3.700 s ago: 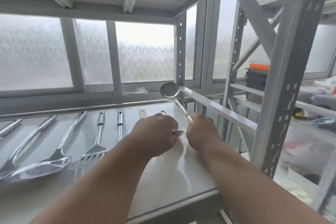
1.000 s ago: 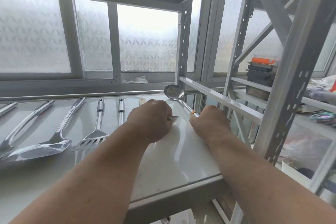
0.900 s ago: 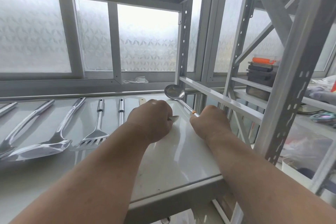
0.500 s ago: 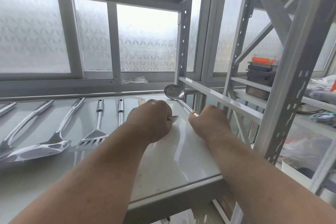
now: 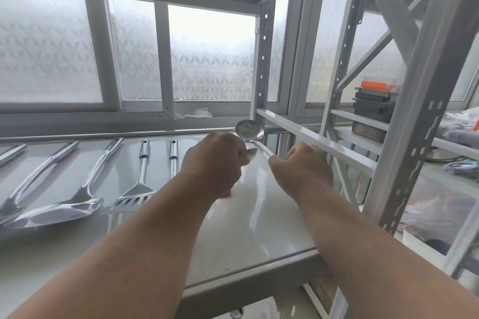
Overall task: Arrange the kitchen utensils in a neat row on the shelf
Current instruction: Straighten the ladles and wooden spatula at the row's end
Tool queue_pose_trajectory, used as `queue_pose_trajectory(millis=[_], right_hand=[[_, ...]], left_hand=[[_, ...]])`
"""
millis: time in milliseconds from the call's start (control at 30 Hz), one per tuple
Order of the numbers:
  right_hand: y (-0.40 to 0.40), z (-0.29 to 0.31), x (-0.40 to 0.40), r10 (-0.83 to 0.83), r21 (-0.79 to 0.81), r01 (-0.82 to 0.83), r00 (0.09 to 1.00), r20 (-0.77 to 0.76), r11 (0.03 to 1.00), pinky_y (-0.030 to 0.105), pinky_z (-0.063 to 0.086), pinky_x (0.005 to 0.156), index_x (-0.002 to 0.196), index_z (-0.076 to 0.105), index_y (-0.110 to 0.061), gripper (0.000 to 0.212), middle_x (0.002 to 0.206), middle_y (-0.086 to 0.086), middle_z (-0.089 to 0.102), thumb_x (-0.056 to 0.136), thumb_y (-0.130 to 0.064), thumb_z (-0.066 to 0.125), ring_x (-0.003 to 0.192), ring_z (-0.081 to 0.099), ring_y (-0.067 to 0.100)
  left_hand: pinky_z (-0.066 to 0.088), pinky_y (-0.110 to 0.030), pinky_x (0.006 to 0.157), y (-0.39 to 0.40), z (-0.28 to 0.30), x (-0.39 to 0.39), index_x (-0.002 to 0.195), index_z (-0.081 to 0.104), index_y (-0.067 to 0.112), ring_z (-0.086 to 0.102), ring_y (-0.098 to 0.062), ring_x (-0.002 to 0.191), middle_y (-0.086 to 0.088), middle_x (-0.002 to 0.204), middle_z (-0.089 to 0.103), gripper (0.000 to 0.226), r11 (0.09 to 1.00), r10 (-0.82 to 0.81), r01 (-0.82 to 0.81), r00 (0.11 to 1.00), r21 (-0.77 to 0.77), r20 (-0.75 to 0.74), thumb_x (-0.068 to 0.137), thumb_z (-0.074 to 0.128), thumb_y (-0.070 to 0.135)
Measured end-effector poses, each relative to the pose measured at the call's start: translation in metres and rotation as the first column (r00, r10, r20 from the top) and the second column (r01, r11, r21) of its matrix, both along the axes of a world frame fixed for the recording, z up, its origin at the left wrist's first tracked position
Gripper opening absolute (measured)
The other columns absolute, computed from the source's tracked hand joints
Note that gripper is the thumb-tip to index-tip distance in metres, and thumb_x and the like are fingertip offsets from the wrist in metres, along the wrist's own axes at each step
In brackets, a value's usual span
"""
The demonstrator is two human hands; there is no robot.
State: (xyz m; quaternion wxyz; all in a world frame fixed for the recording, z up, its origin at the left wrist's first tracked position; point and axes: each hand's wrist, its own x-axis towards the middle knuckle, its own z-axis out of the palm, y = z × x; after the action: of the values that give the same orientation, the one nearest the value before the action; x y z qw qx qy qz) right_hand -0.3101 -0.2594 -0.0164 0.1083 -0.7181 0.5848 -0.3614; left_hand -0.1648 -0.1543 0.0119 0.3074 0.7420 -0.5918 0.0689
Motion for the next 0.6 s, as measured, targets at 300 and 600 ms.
queue_pose_trajectory(millis=[300, 600], right_hand=[[0.004, 0.001, -0.001, 0.145, -0.190, -0.118, 0.980, 0.136, 0.975, 0.035, 0.042, 0.081, 0.098, 0.054, -0.022, 0.026, 0.094, -0.007, 0.057, 0.080, -0.037, 0.065, 0.093, 0.049, 0.020], [0.000, 0.000, -0.001, 0.273, -0.422, -0.196, 0.953, 0.131, 0.885, 0.029, 0.039, 0.081, 0.139, 0.052, -0.017, 0.059, 0.092, -0.005, 0.052, 0.084, -0.016, 0.071, 0.088, 0.052, 0.018]], left_hand=[[0.052, -0.018, 0.072, -0.002, 0.014, 0.005, 0.077, 0.078, 0.024, 0.071, 0.000, 0.074, 0.014, 0.075, 0.078, 0.016, 0.837, -0.351, -0.021, 0.746, -0.546, -0.566, 0.092, 0.079, 0.029], [0.046, -0.028, 0.072, 0.004, 0.022, 0.009, 0.064, 0.083, 0.032, 0.058, -0.011, 0.073, 0.009, 0.071, 0.073, 0.043, 0.842, -0.469, -0.134, 0.295, -0.522, -0.832, 0.103, 0.066, 0.024]])
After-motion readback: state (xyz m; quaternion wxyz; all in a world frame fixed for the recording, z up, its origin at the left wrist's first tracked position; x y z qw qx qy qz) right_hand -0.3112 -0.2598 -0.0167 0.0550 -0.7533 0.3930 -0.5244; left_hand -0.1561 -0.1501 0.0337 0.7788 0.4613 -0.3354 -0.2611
